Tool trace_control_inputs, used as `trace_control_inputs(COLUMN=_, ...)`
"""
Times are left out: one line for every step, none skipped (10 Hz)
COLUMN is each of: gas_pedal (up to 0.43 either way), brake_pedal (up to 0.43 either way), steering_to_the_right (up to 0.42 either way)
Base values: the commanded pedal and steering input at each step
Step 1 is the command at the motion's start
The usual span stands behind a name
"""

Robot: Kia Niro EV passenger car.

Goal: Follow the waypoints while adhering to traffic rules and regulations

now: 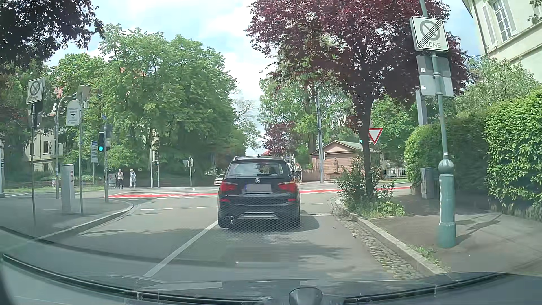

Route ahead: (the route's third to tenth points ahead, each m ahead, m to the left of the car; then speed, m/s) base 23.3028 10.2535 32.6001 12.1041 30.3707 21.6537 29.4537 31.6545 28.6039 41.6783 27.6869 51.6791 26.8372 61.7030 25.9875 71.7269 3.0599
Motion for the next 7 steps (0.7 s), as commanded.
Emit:
trace_control_inputs(gas_pedal=0.079, brake_pedal=0.000, steering_to_the_right=-0.015)
trace_control_inputs(gas_pedal=0.067, brake_pedal=0.000, steering_to_the_right=-0.020)
trace_control_inputs(gas_pedal=0.067, brake_pedal=0.000, steering_to_the_right=-0.023)
trace_control_inputs(gas_pedal=0.079, brake_pedal=0.000, steering_to_the_right=-0.024)
trace_control_inputs(gas_pedal=0.079, brake_pedal=0.000, steering_to_the_right=-0.025)
trace_control_inputs(gas_pedal=0.079, brake_pedal=0.000, steering_to_the_right=-0.027)
trace_control_inputs(gas_pedal=0.079, brake_pedal=0.000, steering_to_the_right=-0.027)
